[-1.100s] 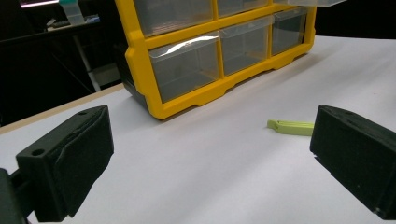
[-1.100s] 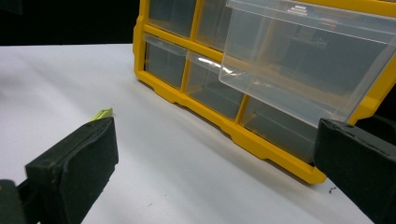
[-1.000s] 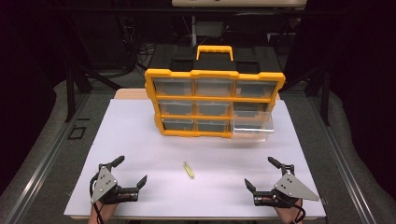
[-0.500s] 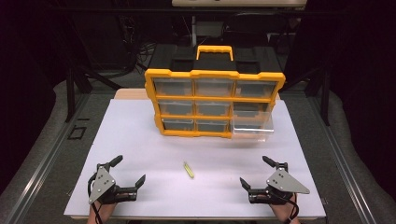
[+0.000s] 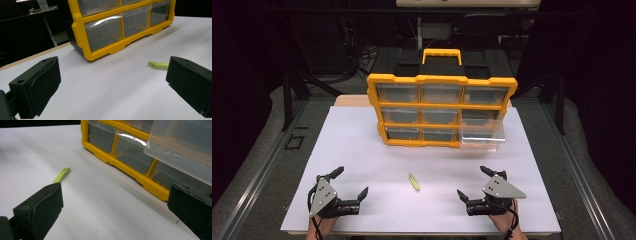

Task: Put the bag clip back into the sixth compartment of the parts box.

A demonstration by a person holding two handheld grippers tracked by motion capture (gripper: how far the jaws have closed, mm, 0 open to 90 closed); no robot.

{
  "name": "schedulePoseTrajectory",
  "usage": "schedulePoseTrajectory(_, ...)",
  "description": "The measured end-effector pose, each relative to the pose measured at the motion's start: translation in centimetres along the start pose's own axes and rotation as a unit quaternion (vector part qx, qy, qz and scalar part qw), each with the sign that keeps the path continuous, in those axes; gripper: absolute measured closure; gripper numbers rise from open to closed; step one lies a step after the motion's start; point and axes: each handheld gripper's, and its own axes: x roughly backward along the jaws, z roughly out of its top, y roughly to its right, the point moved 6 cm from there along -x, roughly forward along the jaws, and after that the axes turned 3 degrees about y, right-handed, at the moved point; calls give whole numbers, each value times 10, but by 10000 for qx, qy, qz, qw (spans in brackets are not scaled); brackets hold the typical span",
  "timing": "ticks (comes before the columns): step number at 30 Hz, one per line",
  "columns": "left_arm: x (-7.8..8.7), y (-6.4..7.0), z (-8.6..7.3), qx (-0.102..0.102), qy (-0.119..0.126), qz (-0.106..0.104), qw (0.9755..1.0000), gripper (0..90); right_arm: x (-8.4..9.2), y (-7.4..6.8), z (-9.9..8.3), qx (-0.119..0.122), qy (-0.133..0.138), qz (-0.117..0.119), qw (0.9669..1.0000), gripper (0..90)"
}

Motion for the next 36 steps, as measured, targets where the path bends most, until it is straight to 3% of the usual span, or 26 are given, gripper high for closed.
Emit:
schedulePoseTrajectory(9,-2,0,-2,-31,-102,41,9999,0,-20,-10,-1,8,-336,147,9993,0)
schedulePoseTrajectory(19,-3,0,-3,-42,-126,12,9999,0,-39,-15,-2,-153,-648,144,9977,0)
schedulePoseTrajectory(30,-3,-1,-3,-11,-148,29,9999,0,-59,-27,2,-309,-900,325,9949,0)
schedulePoseTrajectory(36,-2,-2,-1,26,-69,21,10000,0,-67,-36,4,-216,-1038,310,9939,2)
